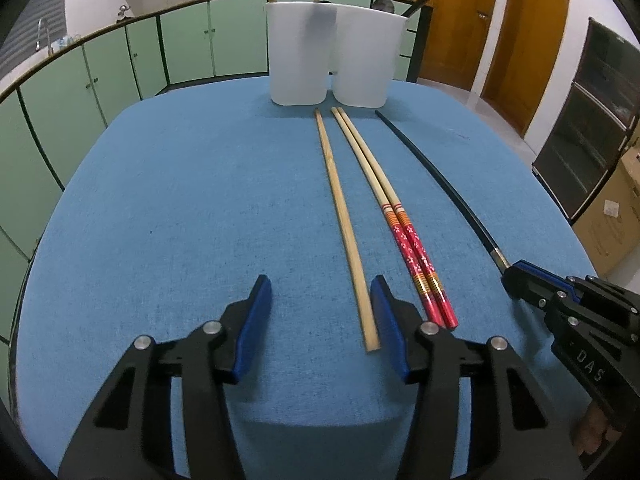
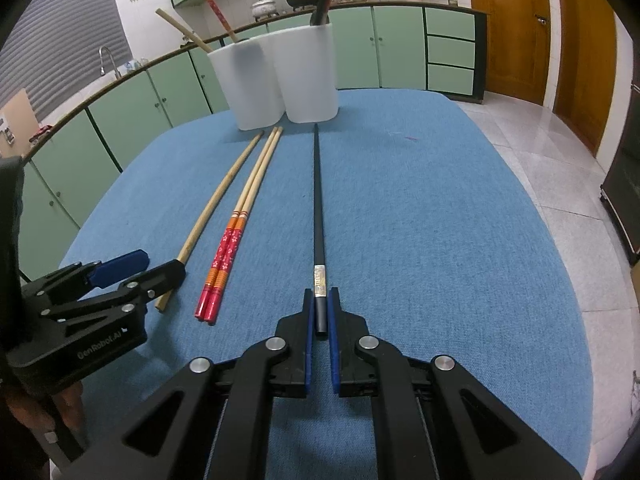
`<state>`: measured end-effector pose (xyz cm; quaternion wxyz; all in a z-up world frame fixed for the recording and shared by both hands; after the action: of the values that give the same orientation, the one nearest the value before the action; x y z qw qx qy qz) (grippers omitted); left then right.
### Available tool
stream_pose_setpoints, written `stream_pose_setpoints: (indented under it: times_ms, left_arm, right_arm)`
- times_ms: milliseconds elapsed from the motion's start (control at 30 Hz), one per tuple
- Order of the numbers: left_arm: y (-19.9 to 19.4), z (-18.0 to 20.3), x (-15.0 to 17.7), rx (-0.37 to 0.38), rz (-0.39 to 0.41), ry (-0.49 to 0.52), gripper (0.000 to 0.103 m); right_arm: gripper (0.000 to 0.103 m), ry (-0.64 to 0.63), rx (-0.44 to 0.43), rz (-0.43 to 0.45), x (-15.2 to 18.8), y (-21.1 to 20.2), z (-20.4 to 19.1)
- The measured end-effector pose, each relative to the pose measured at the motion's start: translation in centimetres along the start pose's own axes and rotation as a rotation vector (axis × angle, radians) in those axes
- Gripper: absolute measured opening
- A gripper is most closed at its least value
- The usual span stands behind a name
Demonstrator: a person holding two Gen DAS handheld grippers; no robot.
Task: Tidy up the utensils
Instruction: 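Grasp the other plain wooden chopstick with the left tool, then lift both chopsticks and carry them over the white holder with both tools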
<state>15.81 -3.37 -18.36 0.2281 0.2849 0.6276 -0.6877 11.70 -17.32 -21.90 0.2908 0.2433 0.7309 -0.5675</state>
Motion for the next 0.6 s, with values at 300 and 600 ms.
stream_pose_setpoints:
  times_ms: [300, 600]
  left_arm:
    - [0.1, 0.6, 0.0, 0.005, 0.003, -0.017, 0.031]
    - [0.6, -0.9, -0.6, 0.011, -0.001, -0.079, 0.007]
  right_arm:
    - [0.007, -0.005, 0.009, -0.003, -0.1, 0.1, -0.2]
    - [0.007, -0.015, 0.015, 0.004, -0.7, 0.6, -0.4]
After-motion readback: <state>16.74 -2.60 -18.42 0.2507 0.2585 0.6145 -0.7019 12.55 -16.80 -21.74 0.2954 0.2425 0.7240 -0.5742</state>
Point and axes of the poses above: each gripper's, at about its wrist camera, not at the fingertips, and y roughly the way its jaws point, z to its right, x to its underside, the point moved 8 cm from there along y, roughly the way its jaws point, and after that the axes turned 4 degrees about z, right-handed, at the moved point
